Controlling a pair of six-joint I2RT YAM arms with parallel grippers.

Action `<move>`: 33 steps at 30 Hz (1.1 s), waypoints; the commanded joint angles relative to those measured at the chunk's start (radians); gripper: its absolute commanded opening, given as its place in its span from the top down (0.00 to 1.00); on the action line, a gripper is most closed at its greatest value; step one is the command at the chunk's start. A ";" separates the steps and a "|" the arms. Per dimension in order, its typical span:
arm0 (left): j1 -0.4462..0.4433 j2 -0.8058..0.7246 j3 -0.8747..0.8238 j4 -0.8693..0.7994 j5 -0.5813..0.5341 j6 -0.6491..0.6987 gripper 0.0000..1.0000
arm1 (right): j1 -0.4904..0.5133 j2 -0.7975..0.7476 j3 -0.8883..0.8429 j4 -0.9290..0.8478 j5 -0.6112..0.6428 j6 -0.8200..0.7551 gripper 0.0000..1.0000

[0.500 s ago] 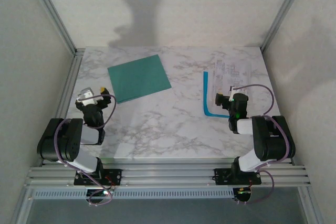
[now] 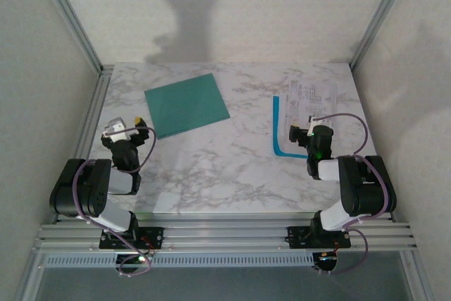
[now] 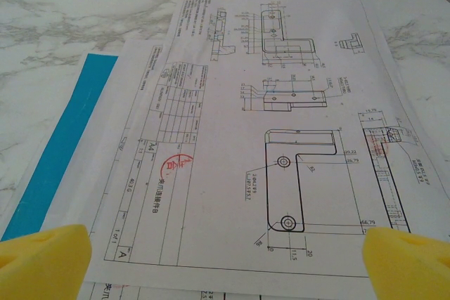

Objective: Put the files into the folder

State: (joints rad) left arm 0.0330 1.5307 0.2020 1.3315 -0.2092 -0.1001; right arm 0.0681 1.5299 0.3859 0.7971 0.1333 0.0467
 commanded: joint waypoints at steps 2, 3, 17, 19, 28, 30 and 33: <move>-0.009 0.005 -0.001 0.005 -0.003 0.011 0.00 | 0.004 0.006 0.005 0.030 0.003 -0.011 0.01; -0.010 0.005 0.000 0.006 -0.004 0.011 0.00 | 0.004 0.006 0.005 0.029 0.003 -0.011 0.01; -0.076 -0.333 0.280 -0.395 -0.160 -0.044 0.01 | 0.039 -0.364 0.471 -0.620 0.220 0.173 0.01; -0.092 -0.338 0.402 -0.523 -0.188 -0.162 0.01 | 0.030 -0.358 0.659 -0.890 0.246 0.404 0.01; -0.072 0.078 1.096 -1.585 0.165 -0.470 0.03 | 0.105 -0.224 0.896 -1.463 -0.074 0.758 0.04; -0.114 0.162 1.137 -1.654 0.170 -0.437 0.05 | 0.185 -0.203 0.895 -1.484 -0.084 0.716 0.05; -0.164 0.242 1.124 -1.672 0.214 -0.411 0.11 | 0.266 -0.163 0.882 -1.492 -0.166 0.669 0.10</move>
State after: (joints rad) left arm -0.0879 1.7176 1.3396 -0.1310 -0.0864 -0.5354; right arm 0.2790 1.3624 1.2758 -0.6155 0.0681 0.7364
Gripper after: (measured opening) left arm 0.901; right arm 0.909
